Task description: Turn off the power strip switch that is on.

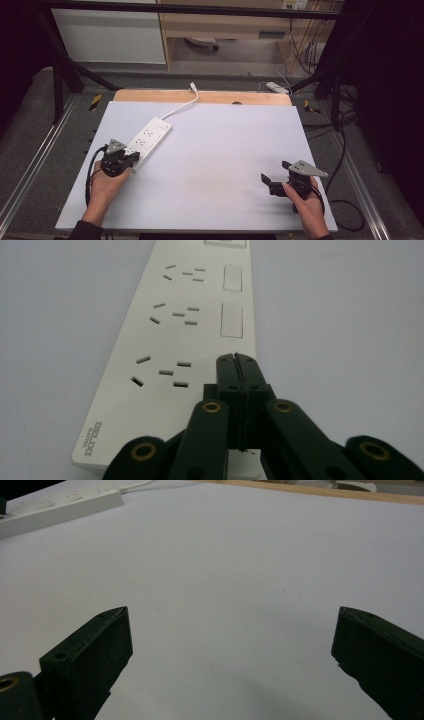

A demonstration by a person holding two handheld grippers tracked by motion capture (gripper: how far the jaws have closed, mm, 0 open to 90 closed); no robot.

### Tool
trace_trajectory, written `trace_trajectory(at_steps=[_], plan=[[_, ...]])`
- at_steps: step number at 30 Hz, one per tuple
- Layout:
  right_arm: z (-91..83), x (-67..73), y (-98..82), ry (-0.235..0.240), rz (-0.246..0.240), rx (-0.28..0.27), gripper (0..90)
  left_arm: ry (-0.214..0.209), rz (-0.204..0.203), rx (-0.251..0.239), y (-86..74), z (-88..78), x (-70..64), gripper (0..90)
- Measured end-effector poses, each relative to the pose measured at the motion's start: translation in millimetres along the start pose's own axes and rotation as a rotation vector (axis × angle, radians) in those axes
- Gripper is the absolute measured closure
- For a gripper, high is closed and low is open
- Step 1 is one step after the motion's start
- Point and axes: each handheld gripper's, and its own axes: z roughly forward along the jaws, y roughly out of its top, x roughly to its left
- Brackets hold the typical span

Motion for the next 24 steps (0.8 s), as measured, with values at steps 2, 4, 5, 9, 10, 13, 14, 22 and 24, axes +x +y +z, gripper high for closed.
trace_trajectory(at_steps=[2,4,5,9,10,13,14,22,24], plan=[[0.1,0.0,0.0,0.0,0.0,0.0,3.4,-0.001,0.0,-0.001,-0.1,0.0,0.2,90.0],[0.5,-0.1,-0.1,-0.002,-0.008,-0.002,3.4,-0.001,-0.001,-0.002,-0.5,0.0,0.4,90.0],[0.5,0.0,-0.1,-0.001,-0.009,-0.002,3.3,-0.002,-0.003,-0.004,-0.9,-0.1,0.6,90.0],[0.2,0.0,-0.1,-0.003,-0.005,-0.002,3.3,-0.002,-0.008,-0.011,-1.8,-0.2,1.6,90.0],[0.0,0.0,-0.1,-0.003,-0.003,0.001,3.3,-0.002,-0.008,-0.011,-1.8,-0.2,1.6,90.0],[0.0,0.1,-0.1,-0.003,-0.005,-0.002,3.3,-0.002,-0.007,-0.011,-1.9,-0.2,1.7,90.0],[0.0,0.0,-0.1,-0.002,-0.006,-0.001,3.3,-0.002,-0.007,-0.012,-2.0,-0.2,1.8,90.0],[0.0,0.1,-0.1,-0.003,-0.003,-0.001,3.3,-0.005,-0.006,-0.014,-2.3,0.0,2.7,90.0],[0.0,0.1,-0.1,-0.004,-0.002,-0.001,3.3,-0.005,-0.005,-0.014,-2.4,-0.1,2.6,90.0]])
